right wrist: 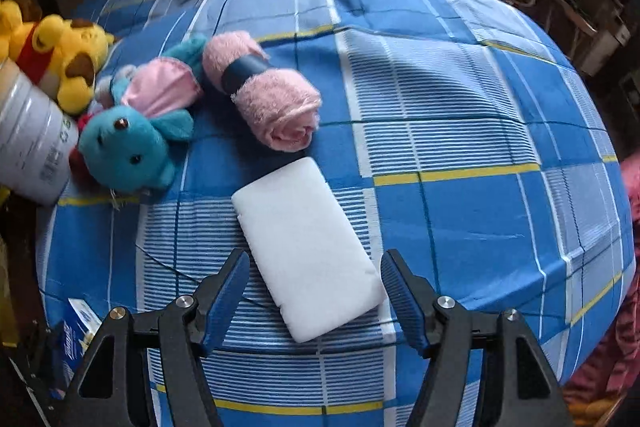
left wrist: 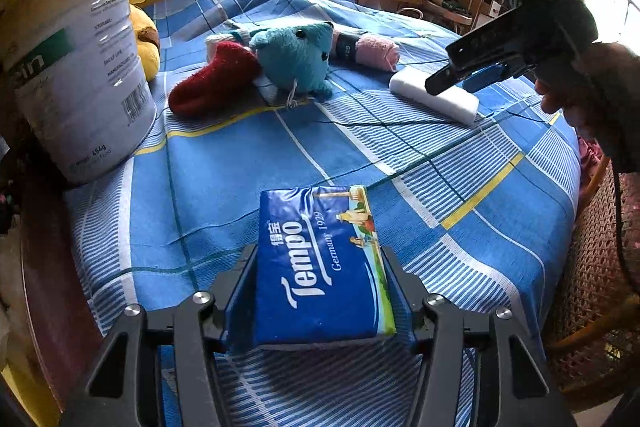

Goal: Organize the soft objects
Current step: 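Close the right tool on the white sponge block and lift it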

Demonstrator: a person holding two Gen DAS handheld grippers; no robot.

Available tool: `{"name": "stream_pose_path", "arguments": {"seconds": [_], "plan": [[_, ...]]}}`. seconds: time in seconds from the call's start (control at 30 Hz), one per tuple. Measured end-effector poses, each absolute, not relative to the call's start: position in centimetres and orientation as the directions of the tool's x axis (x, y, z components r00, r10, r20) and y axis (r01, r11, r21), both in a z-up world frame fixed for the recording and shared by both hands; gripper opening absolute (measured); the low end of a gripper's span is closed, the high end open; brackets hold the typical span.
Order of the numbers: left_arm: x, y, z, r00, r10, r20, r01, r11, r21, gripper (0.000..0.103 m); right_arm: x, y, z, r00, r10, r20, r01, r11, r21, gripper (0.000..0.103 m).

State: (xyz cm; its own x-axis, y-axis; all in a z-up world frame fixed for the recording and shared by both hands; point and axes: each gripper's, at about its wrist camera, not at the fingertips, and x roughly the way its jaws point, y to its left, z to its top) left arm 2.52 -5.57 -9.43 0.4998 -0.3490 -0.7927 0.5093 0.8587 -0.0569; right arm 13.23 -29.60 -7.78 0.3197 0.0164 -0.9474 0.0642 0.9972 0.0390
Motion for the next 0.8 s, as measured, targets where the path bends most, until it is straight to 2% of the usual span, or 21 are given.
{"name": "stream_pose_path", "arguments": {"seconds": [0.2,0.5,0.57,0.6,0.73,0.8], "plan": [[2.5,-5.6,-9.5,0.502,-0.349,-0.791,0.506,0.86,-0.059,0.059,14.0,-28.9,-9.1,0.285,-0.037,-0.958,0.015,0.999,-0.034,0.069],[2.5,-5.6,-9.4,0.502,-0.351,-0.791,0.503,0.862,-0.063,0.059,14.3,-29.5,-9.4,0.284,-0.038,-0.958,-0.007,0.999,-0.041,0.07],[2.6,-5.5,-9.4,0.501,-0.352,-0.791,0.503,0.862,-0.065,0.059,14.2,-29.7,-9.9,0.267,-0.029,-0.963,0.001,1.0,-0.03,0.069],[2.6,-5.5,-9.4,0.502,-0.351,-0.79,0.504,0.862,-0.062,0.059,14.0,-29.7,-9.8,0.278,-0.034,-0.96,0.021,0.999,-0.029,0.06],[2.6,-5.6,-9.4,0.508,-0.346,-0.789,0.503,0.862,-0.054,0.059,13.0,-29.0,-8.7,0.352,0.043,-0.935,0.041,0.997,0.061,0.059],[2.6,-5.6,-9.5,0.508,-0.345,-0.789,0.505,0.862,-0.052,0.059,13.0,-28.4,-10.2,0.3,0.054,-0.952,0.035,0.997,0.068,0.062]]}}
